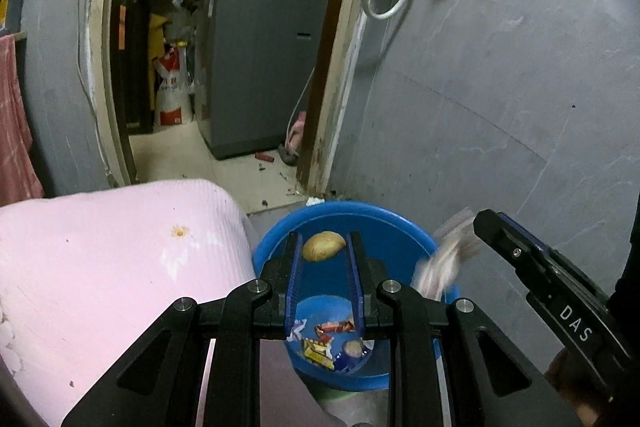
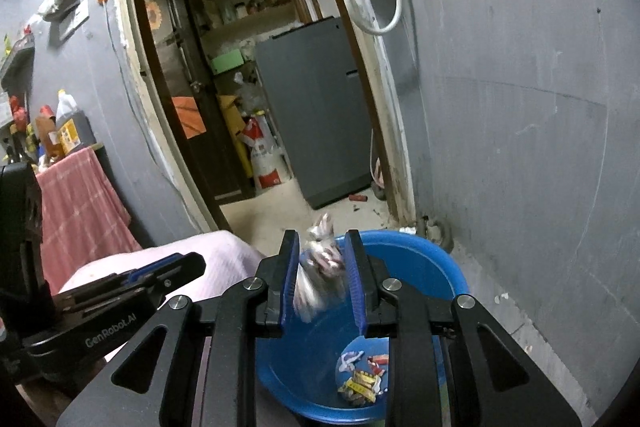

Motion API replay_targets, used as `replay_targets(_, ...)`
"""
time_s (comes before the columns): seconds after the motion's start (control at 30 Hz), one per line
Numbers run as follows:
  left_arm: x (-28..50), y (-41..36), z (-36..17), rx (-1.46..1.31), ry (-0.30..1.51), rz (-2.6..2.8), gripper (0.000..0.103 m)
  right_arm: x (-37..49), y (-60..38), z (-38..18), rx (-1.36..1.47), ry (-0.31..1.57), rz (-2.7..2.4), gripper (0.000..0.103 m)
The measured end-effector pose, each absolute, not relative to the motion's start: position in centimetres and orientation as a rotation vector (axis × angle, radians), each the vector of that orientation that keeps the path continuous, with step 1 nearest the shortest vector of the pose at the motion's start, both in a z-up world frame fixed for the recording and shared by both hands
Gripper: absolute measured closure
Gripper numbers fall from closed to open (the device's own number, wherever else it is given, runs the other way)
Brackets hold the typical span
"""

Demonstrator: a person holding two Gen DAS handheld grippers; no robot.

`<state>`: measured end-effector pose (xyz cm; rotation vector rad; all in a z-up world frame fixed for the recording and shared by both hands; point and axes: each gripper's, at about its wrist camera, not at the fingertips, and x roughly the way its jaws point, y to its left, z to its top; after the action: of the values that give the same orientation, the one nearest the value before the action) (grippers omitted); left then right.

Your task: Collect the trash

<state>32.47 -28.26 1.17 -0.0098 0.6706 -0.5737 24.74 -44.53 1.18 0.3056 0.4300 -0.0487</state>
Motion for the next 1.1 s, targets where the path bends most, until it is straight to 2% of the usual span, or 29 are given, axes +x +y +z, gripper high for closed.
replay_targets(0.17, 33.1, -28.2, 0.4, -0.043, 0.71, -0.589, 0.084, 25.0, -44.7, 0.7, 0.318, 0.448, -0.047, 0.081)
replay_targets(0.23, 33.3, -28.1, 0.3, -0.056, 0.722, -0.597, 0.084, 24.9, -44.8, 0.6, 0.321, 0.45, -0.046, 0.078)
replay_targets(0.27, 33.4, -28.1, 0.2, -0.064, 0.73, -0.6, 0.084, 24.8, -44.8, 0.7, 0.322, 0.447, -0.048, 0.073)
replay_targets(0.33, 33.6, -28.1, 0.1, -0.08, 0.742, -0.611, 0.083, 24.8, -44.8, 0.8, 0.325, 0.441, -0.05, 0.071)
replay_targets(0.4, 33.7, -28.1, 0.1, -0.091, 0.753, -0.615, 0.078, 24.7, -44.8, 0.8, 0.326, 0.437, -0.052, 0.071)
replay_targets(0.47, 33.6, -28.1, 0.1, -0.104, 0.758, -0.618, 0.067, 24.7, -44.9, 0.8, 0.325, 0.436, -0.056, 0.071)
replay_targets(0.63, 33.4, -27.8, 0.4, -0.11, 0.751, -0.619, 0.065, 24.7, -45.0, 0.7, 0.327, 0.437, -0.066, 0.071)
replay_targets(0.73, 33.1, -27.1, 0.8, -0.118, 0.731, -0.599, 0.052, 24.6, -45.1, 0.8, 0.325, 0.427, -0.074, 0.065)
replay_targets(0.9, 32.7, -24.6, 2.0, -0.162, 0.685, -0.558, 0.038, 24.1, -44.7, 1.4, 0.31, 0.4, -0.079, 0.048)
replay_targets(0.97, 32.4, -23.6, 2.6, -0.174, 0.66, -0.538, 0.027, 23.8, -44.5, 1.8, 0.3, 0.384, -0.078, 0.044)
replay_targets(1.0, 32.2, -22.9, 3.0, -0.178, 0.643, -0.527, 0.022, 23.7, -44.4, 1.9, 0.297, 0.379, -0.079, 0.035)
replay_targets(1.07, 31.9, -21.9, 3.7, -0.175, 0.604, -0.495, 0.007, 23.5, -44.1, 2.3, 0.287, 0.362, -0.078, 0.025)
replay_targets(1.1, 31.6, -21.6, 4.0, -0.172, 0.584, -0.48, 0.005, 23.3, -43.9, 2.5, 0.282, 0.349, -0.078, 0.024)
